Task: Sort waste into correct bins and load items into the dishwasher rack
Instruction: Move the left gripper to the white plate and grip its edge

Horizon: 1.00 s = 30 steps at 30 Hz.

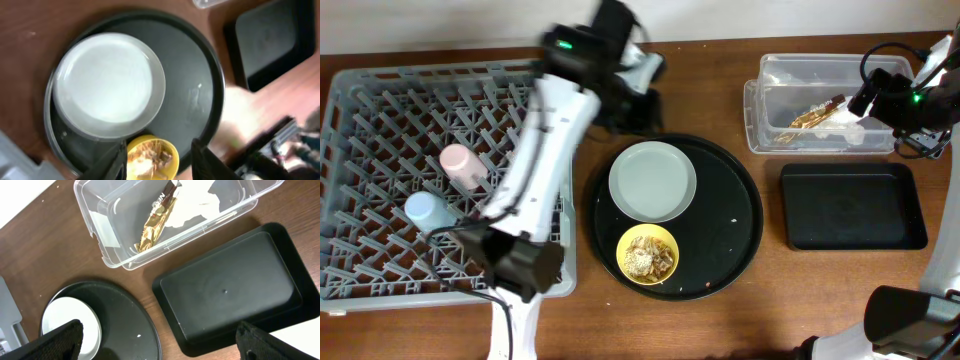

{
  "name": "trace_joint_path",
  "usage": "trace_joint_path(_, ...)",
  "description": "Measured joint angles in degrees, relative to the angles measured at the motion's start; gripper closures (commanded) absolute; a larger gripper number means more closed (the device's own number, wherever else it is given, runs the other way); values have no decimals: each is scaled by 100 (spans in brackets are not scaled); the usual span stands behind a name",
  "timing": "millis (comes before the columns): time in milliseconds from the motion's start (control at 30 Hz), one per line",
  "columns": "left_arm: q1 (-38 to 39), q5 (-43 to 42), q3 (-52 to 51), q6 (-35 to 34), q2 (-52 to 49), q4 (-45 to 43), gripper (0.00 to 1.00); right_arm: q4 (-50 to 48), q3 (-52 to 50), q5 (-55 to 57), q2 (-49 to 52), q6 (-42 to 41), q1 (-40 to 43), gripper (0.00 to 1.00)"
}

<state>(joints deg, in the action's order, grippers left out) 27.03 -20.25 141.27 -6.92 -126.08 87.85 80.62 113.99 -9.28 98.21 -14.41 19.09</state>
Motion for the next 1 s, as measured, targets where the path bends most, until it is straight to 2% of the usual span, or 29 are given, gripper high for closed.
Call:
trace_joint_path(200, 1005, 474, -1665, -509, -4, -1456, 60, -2, 0, 2, 0, 0, 0, 1)
trace_joint_path(467, 1808, 1989, -2885, -1419, -9, -2439, 60, 0, 0, 0, 0, -9, 0, 1)
trace_joint_path(600, 2026, 2490, -3211, -1567, -9, -3014, 60, 0, 0, 2, 0, -13, 0, 1)
trace_joint_path(767, 2173, 2699, -3794, -1652, -9, -3755, 60, 0, 0, 2, 0, -13, 0, 1)
trace_joint_path(1000, 2155, 2959, -4308, -1670, -9, -4262, 60, 0, 0, 0, 0, -13, 0, 1)
